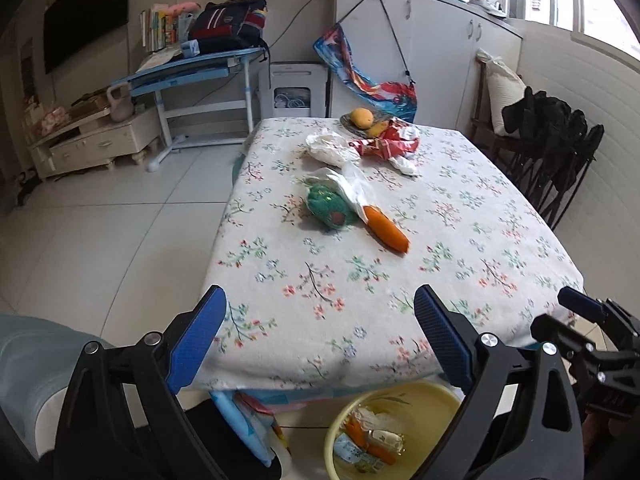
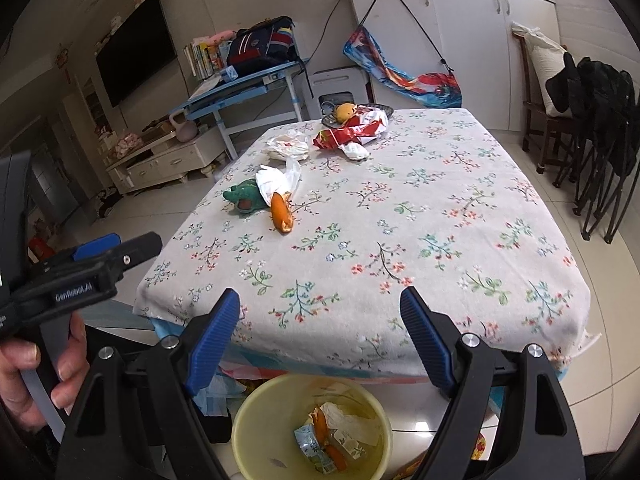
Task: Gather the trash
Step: 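Move both grippers back over the table toward the remaining trash, then reach past the orange peel and grasp the white tissue with the right gripper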
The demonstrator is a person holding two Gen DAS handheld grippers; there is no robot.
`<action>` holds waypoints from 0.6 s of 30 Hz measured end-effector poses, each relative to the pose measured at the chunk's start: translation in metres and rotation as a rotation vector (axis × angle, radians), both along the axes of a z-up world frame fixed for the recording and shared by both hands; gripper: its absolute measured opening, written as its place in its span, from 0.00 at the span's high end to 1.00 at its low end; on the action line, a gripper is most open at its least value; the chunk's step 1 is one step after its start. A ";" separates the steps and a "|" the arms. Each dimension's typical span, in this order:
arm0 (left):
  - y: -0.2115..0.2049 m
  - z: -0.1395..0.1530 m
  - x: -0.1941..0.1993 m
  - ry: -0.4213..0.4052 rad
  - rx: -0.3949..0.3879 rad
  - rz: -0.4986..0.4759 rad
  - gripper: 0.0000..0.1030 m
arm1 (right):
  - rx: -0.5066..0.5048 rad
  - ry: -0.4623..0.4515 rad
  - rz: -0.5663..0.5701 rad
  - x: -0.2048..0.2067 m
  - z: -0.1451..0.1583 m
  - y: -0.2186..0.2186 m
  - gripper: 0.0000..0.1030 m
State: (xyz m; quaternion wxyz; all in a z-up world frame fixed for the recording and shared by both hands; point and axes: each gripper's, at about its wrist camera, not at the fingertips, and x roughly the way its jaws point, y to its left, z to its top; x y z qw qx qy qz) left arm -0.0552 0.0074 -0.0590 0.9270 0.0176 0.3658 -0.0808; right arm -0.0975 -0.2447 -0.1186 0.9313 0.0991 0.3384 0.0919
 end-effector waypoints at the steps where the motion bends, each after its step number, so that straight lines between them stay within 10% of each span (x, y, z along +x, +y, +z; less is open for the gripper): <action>1: 0.001 0.000 0.004 0.001 -0.001 0.006 0.11 | -0.001 0.000 0.002 0.002 0.000 0.000 0.23; 18: 0.002 -0.001 0.068 0.039 -0.006 0.089 0.11 | -0.040 0.030 0.104 0.061 -0.004 0.032 0.29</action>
